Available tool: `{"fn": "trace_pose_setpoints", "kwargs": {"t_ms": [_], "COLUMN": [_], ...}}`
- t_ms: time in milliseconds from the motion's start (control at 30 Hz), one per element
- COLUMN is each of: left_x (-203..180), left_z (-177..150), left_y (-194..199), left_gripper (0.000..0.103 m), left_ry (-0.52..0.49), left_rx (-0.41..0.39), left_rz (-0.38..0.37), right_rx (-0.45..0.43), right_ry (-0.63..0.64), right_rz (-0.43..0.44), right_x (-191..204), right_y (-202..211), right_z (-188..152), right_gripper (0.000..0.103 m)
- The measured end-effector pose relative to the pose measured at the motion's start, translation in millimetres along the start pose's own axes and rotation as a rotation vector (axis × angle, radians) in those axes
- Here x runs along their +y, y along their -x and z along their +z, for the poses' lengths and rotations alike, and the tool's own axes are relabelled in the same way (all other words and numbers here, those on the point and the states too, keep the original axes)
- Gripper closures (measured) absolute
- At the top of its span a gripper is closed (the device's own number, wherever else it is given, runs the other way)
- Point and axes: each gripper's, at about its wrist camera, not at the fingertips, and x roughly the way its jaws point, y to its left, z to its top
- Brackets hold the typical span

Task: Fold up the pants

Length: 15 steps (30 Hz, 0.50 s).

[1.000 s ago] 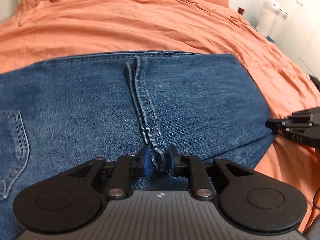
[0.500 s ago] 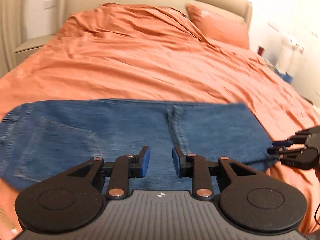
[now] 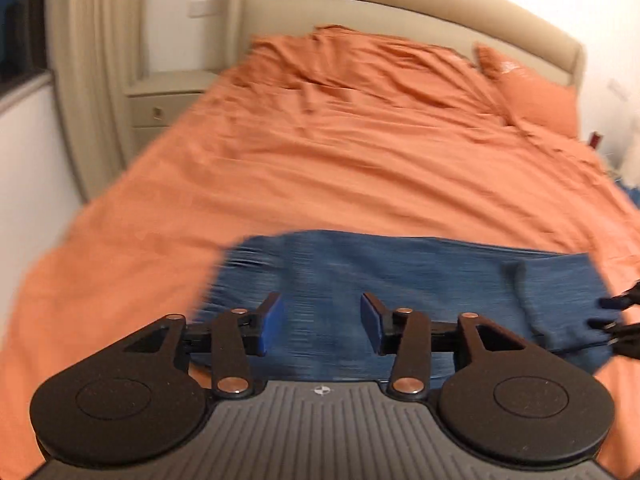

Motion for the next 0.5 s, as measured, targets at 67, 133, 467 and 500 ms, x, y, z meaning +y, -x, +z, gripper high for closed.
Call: {"fn": "trace_pose_setpoints", "kwargs": {"t_ms": [67,133,467,500], "left_x": [27.5,52.2,146.4,152.1], "left_z": [0.9,-2.7,-70.2,-77.8], "left_y": [-4.1,-9.6,-30.2,-34.5], "left_gripper": [0.048,0.047,0.034,0.032], "left_ry": [0.047,0.118,0.57,0.621], "left_rx": [0.031,0.069,0.11,0.106], "left_rz": [-0.005,-0.025,-0.162,-0.176], "right_rx": [-0.014,-0.03,0.011,0.02], "right_ry": [-0.011,-0.039,-0.129,-0.131], "right_rz": [0.03,0.074,0.141,0.147], "right_x": [4.8,7.4,26.5,27.6], "right_y": [-3.6,-7.7,-48.2,-53.6], "right_z": [10.1,19.6,50.3,50.7], "right_gripper": [0.076,0.075,0.075,0.075]}}
